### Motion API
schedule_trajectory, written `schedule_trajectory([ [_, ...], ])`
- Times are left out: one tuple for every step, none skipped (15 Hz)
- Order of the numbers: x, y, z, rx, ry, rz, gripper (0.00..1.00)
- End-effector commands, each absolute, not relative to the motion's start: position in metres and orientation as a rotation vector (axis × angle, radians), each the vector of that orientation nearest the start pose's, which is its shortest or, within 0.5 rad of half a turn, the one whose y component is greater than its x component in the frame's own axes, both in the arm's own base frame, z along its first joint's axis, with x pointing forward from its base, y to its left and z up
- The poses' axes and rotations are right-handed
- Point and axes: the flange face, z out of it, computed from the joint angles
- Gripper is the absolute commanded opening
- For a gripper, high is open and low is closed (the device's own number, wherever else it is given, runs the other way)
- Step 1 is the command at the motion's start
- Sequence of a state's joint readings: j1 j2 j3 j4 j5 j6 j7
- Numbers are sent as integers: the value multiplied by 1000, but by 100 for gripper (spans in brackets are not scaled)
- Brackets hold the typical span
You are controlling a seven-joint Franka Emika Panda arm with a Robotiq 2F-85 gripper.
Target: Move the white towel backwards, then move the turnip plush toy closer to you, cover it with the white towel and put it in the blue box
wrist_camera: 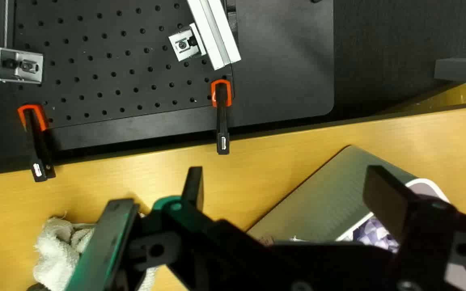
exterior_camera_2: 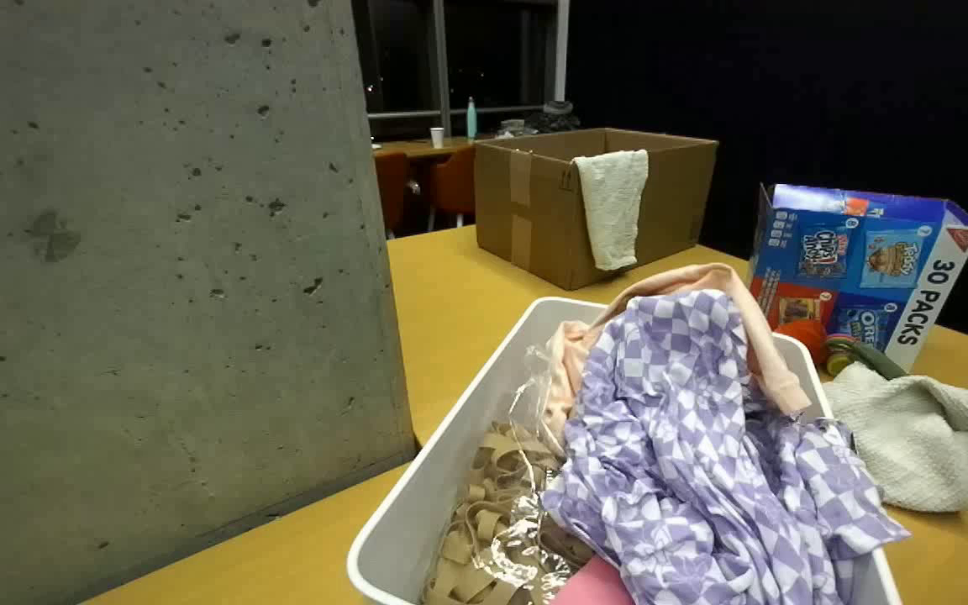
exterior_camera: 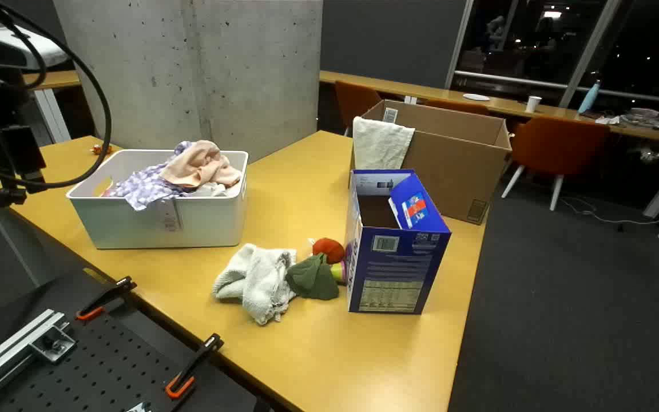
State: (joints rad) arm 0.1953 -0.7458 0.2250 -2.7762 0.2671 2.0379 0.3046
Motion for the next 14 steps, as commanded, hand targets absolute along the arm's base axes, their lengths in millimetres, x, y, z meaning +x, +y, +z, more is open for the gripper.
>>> schedule_trajectory([
  [288,138,414,-3057,97,38,100],
  [288,138,414,-3057,97,38,100],
  [288,138,414,-3057,97,38,100],
  [288,138,414,-3057,97,38,100],
  [288,138,414,-3057,97,38,100],
  [290,134,416,-3055,102,30,100],
  [292,132,418,-3057,111,21,100],
  [295,128,425,-3063,136,-11,100],
  [297,124,429,-3065,147,-33,100],
  [302,120,436,-3071,154,-67,100],
  [308,115,443,-3076,176,-97,100],
  [314,107,448,-3082,198,-114,100],
  [321,98,452,-3088,214,-136,100],
  [333,84,454,-3093,238,-159,100],
])
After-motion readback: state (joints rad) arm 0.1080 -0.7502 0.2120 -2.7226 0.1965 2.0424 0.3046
